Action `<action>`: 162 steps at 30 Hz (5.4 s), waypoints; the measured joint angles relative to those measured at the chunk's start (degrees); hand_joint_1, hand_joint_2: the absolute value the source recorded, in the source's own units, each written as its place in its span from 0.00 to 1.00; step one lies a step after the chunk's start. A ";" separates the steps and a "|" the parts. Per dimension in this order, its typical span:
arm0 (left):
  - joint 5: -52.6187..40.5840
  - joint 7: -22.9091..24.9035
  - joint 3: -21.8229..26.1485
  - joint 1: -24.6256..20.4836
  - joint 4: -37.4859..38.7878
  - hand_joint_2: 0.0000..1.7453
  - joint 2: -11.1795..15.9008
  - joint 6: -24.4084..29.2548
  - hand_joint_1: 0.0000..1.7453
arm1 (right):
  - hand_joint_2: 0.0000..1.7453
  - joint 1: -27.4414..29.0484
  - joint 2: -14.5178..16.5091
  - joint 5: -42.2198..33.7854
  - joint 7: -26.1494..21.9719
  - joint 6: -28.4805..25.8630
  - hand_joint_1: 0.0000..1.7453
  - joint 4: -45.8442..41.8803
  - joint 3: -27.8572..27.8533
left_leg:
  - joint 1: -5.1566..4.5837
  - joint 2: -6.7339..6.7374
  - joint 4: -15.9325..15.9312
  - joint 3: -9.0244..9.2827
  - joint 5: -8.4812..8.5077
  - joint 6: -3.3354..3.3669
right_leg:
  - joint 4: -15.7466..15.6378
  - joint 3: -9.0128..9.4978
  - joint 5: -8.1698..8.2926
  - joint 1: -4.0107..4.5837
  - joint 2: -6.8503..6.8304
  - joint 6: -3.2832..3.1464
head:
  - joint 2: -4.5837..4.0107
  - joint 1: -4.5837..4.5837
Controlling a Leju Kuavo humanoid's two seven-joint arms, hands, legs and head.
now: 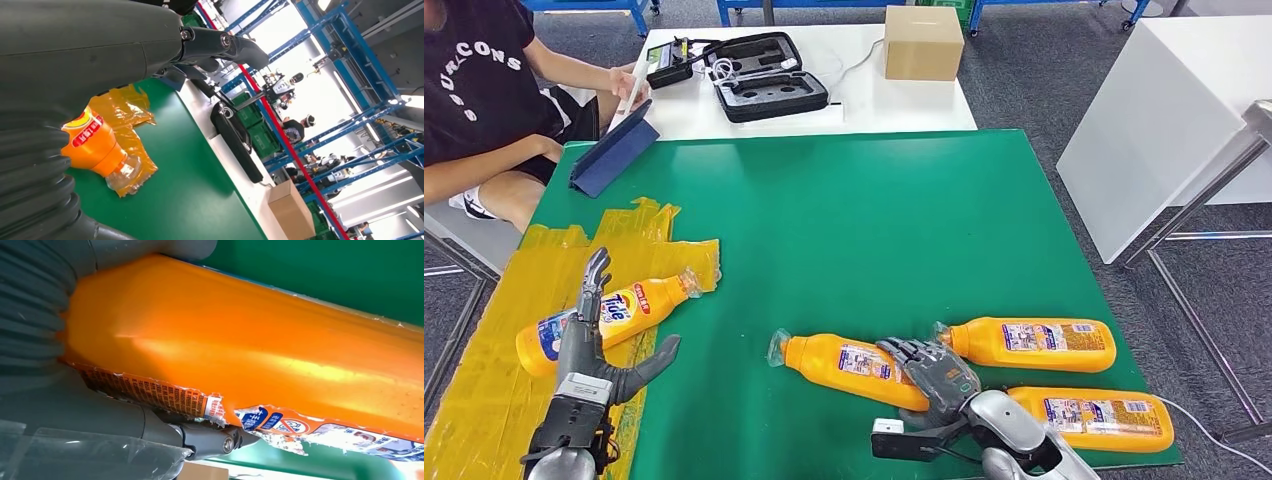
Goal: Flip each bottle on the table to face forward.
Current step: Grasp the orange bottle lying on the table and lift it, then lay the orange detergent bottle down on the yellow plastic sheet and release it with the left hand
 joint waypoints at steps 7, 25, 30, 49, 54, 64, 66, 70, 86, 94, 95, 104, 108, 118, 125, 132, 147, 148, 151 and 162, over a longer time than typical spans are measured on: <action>0.00 0.34 -0.17 -0.05 0.00 1.00 -0.21 0.08 0.00 | 1.00 -1.23 2.33 -1.46 -0.63 -0.94 1.00 2.00 -0.39 | 0.01 0.06 0.00 0.09 0.00 0.00 | 0.00 0.12 0.01 0.03 0.02 -0.01 | 0.00 -0.01; 5.24 1.54 -3.73 1.20 -0.24 1.00 -0.60 -9.29 0.00 | 1.00 0.23 17.06 -18.02 -9.56 -6.74 1.00 -0.04 -9.78 | 0.03 0.03 -0.01 -0.26 0.01 -0.01 | 0.02 -0.18 0.00 0.03 0.02 -0.01 | 0.00 -0.01; 7.32 1.63 -5.22 1.48 -0.24 1.00 -0.81 -11.35 0.00 | 1.00 0.56 20.35 -20.81 -11.80 -7.14 1.00 -1.26 -12.35 | 0.01 0.01 0.00 -0.32 0.01 -0.01 | 0.02 -0.23 0.00 0.01 0.02 -0.01 | 0.00 0.00; 33.88 5.57 -7.44 0.74 6.22 1.00 -0.62 -29.23 0.00 | 1.00 0.55 27.94 -25.60 -18.14 -8.77 1.00 -1.78 -16.01 | 0.02 0.01 -0.01 -0.37 0.01 -0.01 | 0.02 -0.28 0.00 0.02 0.02 -0.01 | 0.00 -0.01; 37.22 7.00 -7.45 -0.20 7.26 1.00 -0.42 -29.78 0.00 | 1.00 0.42 28.48 -23.44 -18.64 -9.57 1.00 -1.08 -14.71 | 0.01 0.01 -0.01 -0.39 0.01 -0.01 | 0.02 -0.28 0.00 0.02 0.02 -0.01 | 0.00 0.00; 39.56 7.98 -7.45 -3.16 10.09 1.00 -0.35 -28.82 0.00 | 1.00 -0.35 30.59 -20.37 -20.42 -11.40 1.00 3.24 -5.77 | 0.06 0.01 -0.01 -0.41 0.02 -0.02 | 0.04 -0.31 -0.01 0.05 0.02 -0.02 | 0.00 0.00; 39.93 7.97 -7.45 -3.45 10.52 1.00 -0.32 -28.81 0.00 | 1.00 -0.71 30.74 -19.89 -20.37 -11.45 1.00 4.22 -4.14 | 0.05 0.02 -0.01 -0.42 0.02 -0.02 | 0.04 -0.32 -0.01 0.04 0.02 -0.02 | 0.00 0.01; 40.50 7.90 -7.40 -3.82 11.23 1.00 -0.16 -28.79 0.00 | 1.00 -1.28 31.28 -18.79 -20.25 -12.04 1.00 6.71 -0.99 | 0.04 -0.01 -0.01 -0.43 0.02 -0.02 | 0.04 -0.32 -0.01 0.03 0.01 -0.02 | 0.00 0.01; 41.35 7.39 -6.66 -3.51 12.24 1.00 0.49 -28.83 0.00 | 1.00 -4.77 31.79 -16.42 -18.27 -13.56 1.00 14.41 3.90 | 0.04 0.01 -0.01 -0.44 0.02 -0.03 | 0.04 -0.35 -0.01 0.04 0.01 -0.02 | 0.00 0.01; 41.37 7.39 -6.62 -3.56 12.24 1.00 0.49 -28.98 0.00 | 1.00 -5.73 32.02 -15.39 -17.32 -13.64 1.00 16.48 4.72 | 0.04 0.02 -0.01 -0.44 0.02 -0.03 | 0.04 -0.37 0.00 0.04 0.01 -0.02 | 0.00 0.01; 41.39 7.39 -6.60 -3.56 12.24 1.00 0.49 -28.98 0.25 | 1.00 -5.87 32.07 -15.35 -17.31 -13.67 1.00 16.71 4.76 | 0.04 0.02 -0.01 -0.43 0.03 -0.03 | 0.04 -0.37 0.00 0.04 0.01 -0.02 | 0.00 0.01; 41.81 7.22 -6.37 -3.62 12.24 1.00 0.50 -28.89 1.00 | 1.00 -6.58 32.47 -15.14 -17.29 -13.93 1.00 17.87 4.89 | 0.04 0.02 -0.01 -0.44 0.02 -0.03 | 0.04 -0.39 0.00 0.04 0.01 -0.02 | 0.00 0.01; 41.81 7.21 -6.26 -3.68 12.24 1.00 0.49 -28.85 1.00 | 1.00 -6.76 32.58 -15.14 -17.29 -13.98 1.00 18.11 4.89 | 0.04 0.03 -0.01 -0.44 0.03 -0.03 | 0.04 -0.39 0.00 0.04 0.02 -0.02 | 0.00 0.01; 38.50 5.94 -6.22 -4.10 12.04 1.00 0.31 -26.23 1.00 | 1.00 -6.76 32.58 -16.01 -17.33 -15.18 0.32 18.02 4.75 | 0.05 0.03 -0.01 -0.44 0.03 -0.03 | 0.04 -0.40 0.00 0.04 0.02 -0.02 | 0.00 0.01; 12.02 4.16 -7.01 -5.00 7.64 1.00 -0.56 -5.25 1.00 | 1.00 -3.60 32.27 -23.86 -19.24 -17.02 0.00 10.72 0.45 | 0.03 0.04 0.00 -0.51 0.03 -0.02 | 0.04 -0.44 0.01 0.03 0.04 -0.01 | 0.00 0.00; -4.83 6.47 -6.82 -6.14 5.44 1.00 -0.45 7.38 1.00 | 1.00 -0.83 32.04 -26.92 -20.29 -16.76 0.00 4.02 -2.89 | 0.05 0.04 0.00 -0.52 0.03 -0.03 | 0.04 -0.48 0.01 0.04 0.03 -0.01 | 0.00 0.00; -62.15 28.81 -4.93 -20.43 26.13 1.00 8.37 16.17 1.00 | 1.00 3.10 32.16 -39.30 -23.96 -16.62 0.00 -7.90 -15.30 | 0.04 0.07 0.00 -0.51 0.07 -0.03 | 0.07 -0.47 0.03 0.03 0.04 0.00 | 0.00 0.00; -62.82 29.06 -4.99 -21.30 28.34 1.00 8.75 16.15 1.00 | 1.00 3.15 32.16 -39.57 -24.08 -16.62 0.00 -8.32 -15.78 | 0.04 0.07 0.01 -0.52 0.07 -0.03 | 0.07 -0.47 0.03 0.03 0.04 0.00 | 0.00 0.00; -63.30 29.26 -5.13 -23.17 33.84 1.00 9.55 16.07 1.00 | 1.00 3.24 32.16 -40.03 -24.39 -16.61 0.00 -9.27 -16.84 | 0.04 0.07 0.01 -0.54 0.06 -0.04 | 0.07 -0.48 0.03 0.03 0.04 0.00 | 0.00 0.01; -63.61 32.23 -9.61 -26.31 47.73 1.00 10.22 18.23 0.25 | 1.00 3.26 32.17 -41.80 -24.47 -15.06 0.00 -10.03 -17.66 | 0.03 0.02 0.01 -0.53 0.05 -0.04 | 0.07 -0.46 0.03 0.03 0.03 0.00 | 0.00 0.01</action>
